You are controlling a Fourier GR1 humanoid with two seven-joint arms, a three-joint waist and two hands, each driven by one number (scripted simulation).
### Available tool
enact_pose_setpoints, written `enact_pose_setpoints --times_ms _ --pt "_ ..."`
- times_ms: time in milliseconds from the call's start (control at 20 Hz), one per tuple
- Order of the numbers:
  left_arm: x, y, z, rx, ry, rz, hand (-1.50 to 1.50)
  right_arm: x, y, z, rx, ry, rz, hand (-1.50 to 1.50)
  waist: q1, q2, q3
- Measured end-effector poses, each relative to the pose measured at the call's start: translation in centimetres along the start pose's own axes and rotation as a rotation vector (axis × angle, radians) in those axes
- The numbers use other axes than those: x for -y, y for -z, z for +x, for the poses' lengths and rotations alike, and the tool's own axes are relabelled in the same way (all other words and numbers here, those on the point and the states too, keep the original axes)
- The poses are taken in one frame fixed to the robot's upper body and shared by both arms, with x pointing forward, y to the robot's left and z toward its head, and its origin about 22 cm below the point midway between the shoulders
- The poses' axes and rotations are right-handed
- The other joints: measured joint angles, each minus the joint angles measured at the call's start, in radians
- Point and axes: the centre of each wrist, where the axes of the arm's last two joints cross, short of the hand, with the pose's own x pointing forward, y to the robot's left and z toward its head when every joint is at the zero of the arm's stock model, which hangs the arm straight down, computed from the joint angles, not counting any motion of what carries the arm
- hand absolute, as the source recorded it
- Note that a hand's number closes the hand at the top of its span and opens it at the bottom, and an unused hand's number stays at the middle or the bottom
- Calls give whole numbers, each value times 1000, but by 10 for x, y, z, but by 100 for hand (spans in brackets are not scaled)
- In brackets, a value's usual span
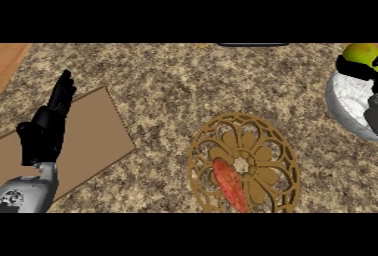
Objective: Pick the pear from the placemat and place it in the bowl
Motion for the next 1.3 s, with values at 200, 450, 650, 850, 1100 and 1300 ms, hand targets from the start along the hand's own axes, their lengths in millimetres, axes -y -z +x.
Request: enact_pose_setpoints --times_ms 200,450,650,850,1100,1300 --pt "2 4 4 12 -1 -12 0 4 19 -43 -16 -106 -48 150 12 5 1" --pt "5 13 8 17 -6 -20 0 6 33 -86 -67 -150 -63 150 22 10 2" --pt "9 11 13 29 -7 -25 0 10 38 -104 -155 -85 -10 -150 32 13 4" --pt "6 13 10 31 -4 -28 0 12 39 -119 -163 17 57 -150 35 17 6" --pt "7 14 10 31 -7 -30 0 17 43 -131 -124 155 67 -150 38 19 7" --pt "9 12 3 29 -8 -27 0 25 51 -140 -114 243 23 -150 38 17 5"
